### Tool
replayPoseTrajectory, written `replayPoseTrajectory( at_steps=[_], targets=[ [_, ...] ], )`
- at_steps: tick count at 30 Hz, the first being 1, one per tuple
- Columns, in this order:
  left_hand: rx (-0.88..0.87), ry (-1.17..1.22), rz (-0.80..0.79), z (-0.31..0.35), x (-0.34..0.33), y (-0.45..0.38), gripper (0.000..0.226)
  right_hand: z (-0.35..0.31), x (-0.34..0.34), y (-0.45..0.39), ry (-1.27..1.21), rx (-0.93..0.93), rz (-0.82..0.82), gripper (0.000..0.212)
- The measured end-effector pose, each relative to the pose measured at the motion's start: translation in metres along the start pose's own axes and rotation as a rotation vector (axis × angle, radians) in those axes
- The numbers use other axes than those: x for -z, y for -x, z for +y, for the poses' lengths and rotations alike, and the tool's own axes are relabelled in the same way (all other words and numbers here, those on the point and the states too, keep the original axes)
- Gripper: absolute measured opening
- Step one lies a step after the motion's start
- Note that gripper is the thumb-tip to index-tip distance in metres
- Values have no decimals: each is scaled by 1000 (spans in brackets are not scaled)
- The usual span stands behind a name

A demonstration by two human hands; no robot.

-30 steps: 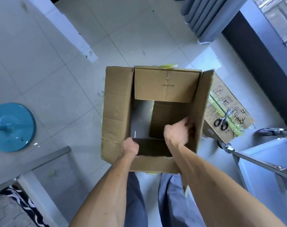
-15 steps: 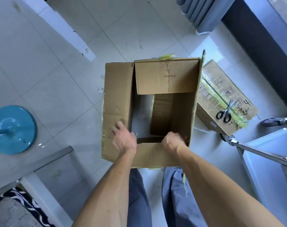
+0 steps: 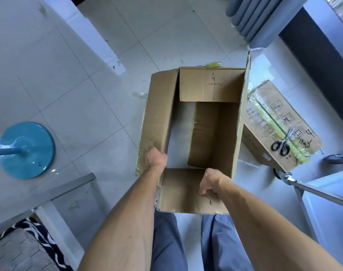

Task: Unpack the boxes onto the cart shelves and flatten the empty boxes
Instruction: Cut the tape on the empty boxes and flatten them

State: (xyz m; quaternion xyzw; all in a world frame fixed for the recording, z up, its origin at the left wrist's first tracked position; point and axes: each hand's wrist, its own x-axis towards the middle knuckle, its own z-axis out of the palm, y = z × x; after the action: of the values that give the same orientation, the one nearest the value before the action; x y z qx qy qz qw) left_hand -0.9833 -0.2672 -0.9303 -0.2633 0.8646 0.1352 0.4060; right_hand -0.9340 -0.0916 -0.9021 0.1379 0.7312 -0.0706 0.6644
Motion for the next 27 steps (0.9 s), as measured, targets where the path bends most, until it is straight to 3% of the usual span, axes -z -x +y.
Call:
replayPoseTrajectory(
  at_steps=[4,7,8,11,14,16,19,23,27],
  targets=[
    [80,-30,-61,-23,-28,-5,41,-19,-18,-19,-77,-6,133,54],
    [94,-47,-78,-44,-45,-5,50,-21,-31,-29,112,121,270,44],
    [85,-33,-67,-50,-50,-5,49,-23,-33,-27,127,77,308,39],
    [-14,-79,68,-56,-55,-2,36,-24,-28,-20,243,-13,459,35],
    [-151,-180,226,-54,-51,11,36,-16,-19,-14,368,-33,475,37],
    [-187,-130,307,-56,-46,19,34,-17,-16,-14,302,-30,447,37],
    [-157,-2,419,-56,-28,26,33,-35,5,3,129,0,547,36],
    [-207,130,559,-55,13,22,33,-83,16,23,264,44,560,40],
    [-174,207,676,-46,66,6,37,-125,4,29,-79,81,524,36]
  ],
)
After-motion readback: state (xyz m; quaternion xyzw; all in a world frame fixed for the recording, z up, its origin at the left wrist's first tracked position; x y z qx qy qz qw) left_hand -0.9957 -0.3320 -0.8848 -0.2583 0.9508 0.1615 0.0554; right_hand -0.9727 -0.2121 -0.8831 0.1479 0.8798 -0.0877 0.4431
